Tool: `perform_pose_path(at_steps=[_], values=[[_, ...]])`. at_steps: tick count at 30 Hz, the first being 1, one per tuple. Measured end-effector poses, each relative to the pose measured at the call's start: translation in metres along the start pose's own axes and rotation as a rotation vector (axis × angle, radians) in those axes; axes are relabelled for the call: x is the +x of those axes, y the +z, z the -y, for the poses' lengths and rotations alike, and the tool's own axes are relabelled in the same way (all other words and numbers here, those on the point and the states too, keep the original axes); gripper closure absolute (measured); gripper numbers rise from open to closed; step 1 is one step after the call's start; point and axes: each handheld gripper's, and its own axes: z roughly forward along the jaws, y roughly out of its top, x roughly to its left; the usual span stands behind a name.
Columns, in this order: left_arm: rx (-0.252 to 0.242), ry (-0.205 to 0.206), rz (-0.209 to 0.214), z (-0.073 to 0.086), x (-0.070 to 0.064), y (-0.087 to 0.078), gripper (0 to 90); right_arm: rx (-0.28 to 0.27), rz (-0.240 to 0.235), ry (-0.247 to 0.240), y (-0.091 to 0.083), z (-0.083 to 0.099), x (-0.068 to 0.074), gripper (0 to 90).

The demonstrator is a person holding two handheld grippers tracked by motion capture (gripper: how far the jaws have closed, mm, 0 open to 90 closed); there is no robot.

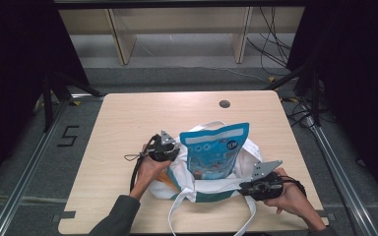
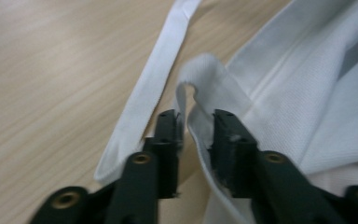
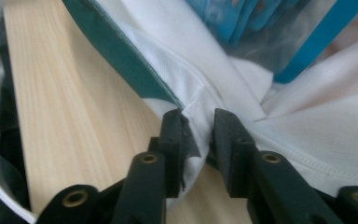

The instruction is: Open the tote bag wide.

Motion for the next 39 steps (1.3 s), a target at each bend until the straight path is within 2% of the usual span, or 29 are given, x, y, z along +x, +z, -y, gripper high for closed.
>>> perform_pose_path(at_steps=[1, 2, 3, 6, 7, 8, 9, 10, 11, 12, 13, 14, 15, 16, 17, 18, 19, 20, 21, 22, 23, 24, 25, 26, 27, 29, 32, 34, 39], values=[[-0.040, -0.006, 0.009, -0.004, -0.001, -0.010, 62.1, -0.023, 0.011, 0.003, -0.006, -0.003, 0.001, 69.1], [-0.040, -0.006, 0.009, -0.004, -0.001, -0.010, 62.1, -0.051, 0.025, -0.008, -0.013, -0.007, 0.001, 68.7], [-0.117, -0.015, 0.012, -0.011, -0.008, -0.033, 62.4, -0.089, 0.040, -0.020, -0.023, -0.013, 0.003, 67.9], [-0.191, -0.001, 0.046, -0.013, -0.020, -0.061, 67.0, -0.185, 0.084, -0.005, -0.043, -0.024, 0.004, 67.4], [-0.191, 0.017, 0.051, -0.011, -0.025, -0.067, 68.3, -0.214, 0.115, -0.009, -0.048, -0.027, 0.001, 69.3], [-0.191, 0.017, 0.051, -0.011, -0.025, -0.067, 69.9, -0.244, 0.159, 0.001, -0.053, -0.029, -0.001, 69.3], [-0.167, 0.041, 0.080, -0.002, -0.034, -0.076, 71.1, -0.260, 0.182, 0.009, -0.058, -0.031, -0.007, 69.2], [-0.167, 0.041, 0.080, -0.002, -0.034, -0.076, 72.5, -0.290, 0.191, 0.038, -0.061, -0.031, -0.011, 68.8], [-0.155, 0.005, 0.126, 0.010, -0.043, -0.080, 73.2, -0.304, 0.213, 0.045, -0.065, -0.031, -0.017, 68.2], [-0.155, 0.005, 0.126, 0.010, -0.043, -0.080, 73.4, -0.304, 0.213, 0.045, -0.065, -0.031, -0.017, 68.2], [-0.138, -0.001, 0.149, 0.024, -0.048, -0.082, 73.5, -0.308, 0.309, 0.080, -0.069, -0.030, -0.026, 68.5], [-0.113, 0.014, 0.145, 0.030, -0.050, -0.083, 73.5, -0.290, 0.355, 0.088, -0.068, -0.029, -0.030, 68.4], [-0.083, -0.001, 0.156, 0.037, -0.052, -0.083, 73.5, -0.257, 0.392, 0.092, -0.068, -0.027, -0.036, 68.5], [-0.082, 0.001, 0.159, 0.042, -0.053, -0.082, 73.4, -0.238, 0.408, 0.101, -0.064, -0.026, -0.041, 69.1], [-0.082, 0.001, 0.159, 0.042, -0.053, -0.082, 73.2, -0.238, 0.408, 0.101, -0.064, -0.026, -0.041, 69.1], [-0.070, -0.007, 0.164, 0.046, -0.052, -0.080, 73.2, -0.216, 0.407, 0.107, -0.058, -0.024, -0.045, 70.1], [-0.058, 0.018, 0.142, 0.049, -0.050, -0.077, 73.9, -0.157, 0.445, 0.080, -0.046, -0.021, -0.053, 77.4], [-0.038, 0.012, 0.125, 0.051, -0.051, -0.074, 74.4, -0.116, 0.475, 0.059, -0.040, -0.019, -0.058, 82.1], [-0.016, 0.055, 0.115, 0.054, -0.050, -0.070, 74.9, -0.098, 0.518, 0.031, -0.034, -0.017, -0.062, 85.2], [-0.016, 0.055, 0.115, 0.054, -0.050, -0.070, 75.4, -0.098, 0.518, 0.031, -0.034, -0.017, -0.062, 85.2], [0.032, 0.065, 0.103, 0.061, -0.051, -0.058, 76.2, -0.055, 0.508, 0.043, -0.020, -0.012, -0.069, 86.8], [0.052, 0.048, 0.099, 0.065, -0.055, -0.052, 76.9, -0.028, 0.521, 0.022, -0.014, -0.010, -0.072, 86.9], [0.070, 0.062, 0.103, 0.067, -0.056, -0.048, 77.6, -0.002, 0.497, 0.062, -0.006, -0.008, -0.073, 86.9], [0.070, 0.062, 0.103, 0.067, -0.056, -0.048, 78.8, -0.002, 0.497, 0.062, -0.006, -0.008, -0.073, 86.9], [0.069, 0.081, 0.100, 0.066, -0.055, -0.045, 79.6, 0.005, 0.500, 0.065, 0.002, -0.004, -0.078, 87.1], [0.055, 0.088, 0.075, 0.066, -0.054, -0.044, 81.9, -0.005, 0.483, 0.086, 0.004, -0.002, -0.081, 87.3], [0.058, 0.072, 0.076, 0.068, -0.055, -0.041, 84.6, -0.007, 0.470, 0.104, 0.009, 0.002, -0.085, 87.3], [0.057, 0.114, 0.052, 0.065, -0.053, -0.038, 86.3, -0.007, 0.469, 0.112, 0.011, 0.003, -0.085, 87.2], [0.061, 0.101, 0.024, 0.061, -0.044, -0.028, 88.6, -0.014, 0.473, 0.123, 0.011, 0.002, -0.085, 86.7]])
